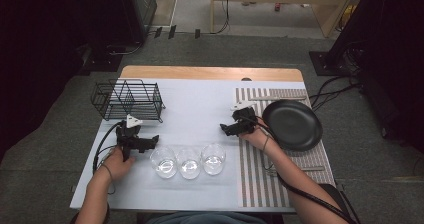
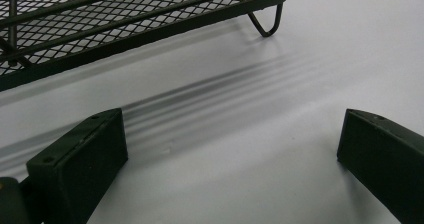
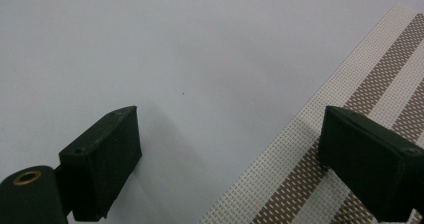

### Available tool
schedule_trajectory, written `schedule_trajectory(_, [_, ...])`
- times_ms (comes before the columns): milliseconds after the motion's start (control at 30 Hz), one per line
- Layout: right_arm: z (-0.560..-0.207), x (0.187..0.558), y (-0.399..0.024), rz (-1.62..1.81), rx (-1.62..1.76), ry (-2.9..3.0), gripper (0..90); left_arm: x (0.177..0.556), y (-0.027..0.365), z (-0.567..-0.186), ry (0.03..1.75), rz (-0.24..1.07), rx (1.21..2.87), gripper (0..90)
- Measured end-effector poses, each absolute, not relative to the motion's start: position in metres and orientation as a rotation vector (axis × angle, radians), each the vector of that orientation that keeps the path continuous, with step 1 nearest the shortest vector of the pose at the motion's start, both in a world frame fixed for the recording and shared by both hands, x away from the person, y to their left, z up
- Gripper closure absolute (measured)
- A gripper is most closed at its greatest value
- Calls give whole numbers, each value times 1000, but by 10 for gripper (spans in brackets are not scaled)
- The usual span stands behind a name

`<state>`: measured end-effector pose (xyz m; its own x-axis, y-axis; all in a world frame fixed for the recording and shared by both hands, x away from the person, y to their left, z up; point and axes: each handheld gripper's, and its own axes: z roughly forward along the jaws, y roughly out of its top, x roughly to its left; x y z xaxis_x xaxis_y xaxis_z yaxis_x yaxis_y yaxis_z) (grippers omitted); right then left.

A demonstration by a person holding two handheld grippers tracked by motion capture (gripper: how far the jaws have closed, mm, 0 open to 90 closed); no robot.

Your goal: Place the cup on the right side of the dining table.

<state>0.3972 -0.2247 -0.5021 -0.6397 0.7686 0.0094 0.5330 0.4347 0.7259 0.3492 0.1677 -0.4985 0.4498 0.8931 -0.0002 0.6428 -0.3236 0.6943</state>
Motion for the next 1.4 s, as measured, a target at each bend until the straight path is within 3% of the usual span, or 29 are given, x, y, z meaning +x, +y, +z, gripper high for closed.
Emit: schedule_trajectory(1400, [-501,398,-222,1011,1142,2368,94,350,168,-498,1279,514,2078,0])
